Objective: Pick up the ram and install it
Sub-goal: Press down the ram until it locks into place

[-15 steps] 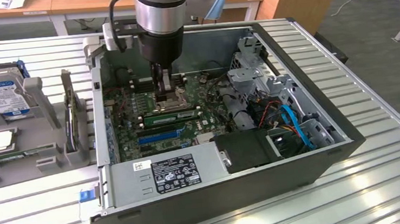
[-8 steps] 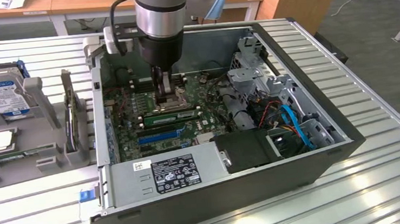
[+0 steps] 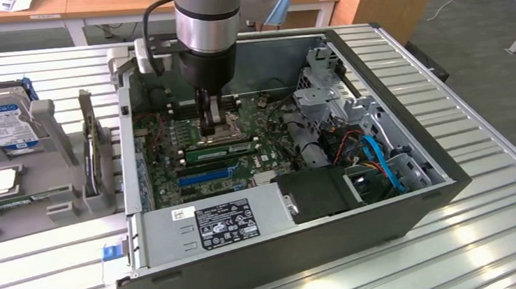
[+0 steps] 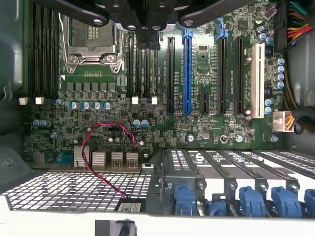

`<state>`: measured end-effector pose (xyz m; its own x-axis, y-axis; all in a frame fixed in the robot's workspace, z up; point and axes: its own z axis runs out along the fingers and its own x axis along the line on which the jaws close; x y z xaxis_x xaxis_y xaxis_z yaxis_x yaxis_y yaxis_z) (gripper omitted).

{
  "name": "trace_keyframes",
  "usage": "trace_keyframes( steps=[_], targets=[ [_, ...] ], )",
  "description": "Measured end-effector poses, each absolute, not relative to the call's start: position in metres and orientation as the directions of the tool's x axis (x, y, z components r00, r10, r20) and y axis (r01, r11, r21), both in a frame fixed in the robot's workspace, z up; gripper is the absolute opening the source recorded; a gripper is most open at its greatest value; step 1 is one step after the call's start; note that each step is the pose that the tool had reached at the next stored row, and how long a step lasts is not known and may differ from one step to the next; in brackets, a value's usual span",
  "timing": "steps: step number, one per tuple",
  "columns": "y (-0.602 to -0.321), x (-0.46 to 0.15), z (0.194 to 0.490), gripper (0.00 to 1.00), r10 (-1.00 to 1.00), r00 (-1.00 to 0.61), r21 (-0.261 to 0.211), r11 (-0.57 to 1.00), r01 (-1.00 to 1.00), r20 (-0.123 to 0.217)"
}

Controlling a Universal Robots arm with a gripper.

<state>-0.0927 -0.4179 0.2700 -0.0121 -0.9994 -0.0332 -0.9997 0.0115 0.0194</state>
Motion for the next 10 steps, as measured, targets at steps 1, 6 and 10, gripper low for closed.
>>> trace_keyframes(
  steps=[1, 6, 10],
  targets=[
    [-0.4179, -0.0927, 0.2695, 0.1, -0.999, -0.012, 0.019, 0.011, -1.0, -0.033],
    [-0.4179, -0.0926, 0.266, 0.1, -0.999, -0.012, 0.019, 0.011, -1.0, -0.033],
    [-0.4179, -0.0926, 0.2631, 0.1, -0.999, -0.012, 0.019, 0.011, -1.0, -0.033]
  ],
)
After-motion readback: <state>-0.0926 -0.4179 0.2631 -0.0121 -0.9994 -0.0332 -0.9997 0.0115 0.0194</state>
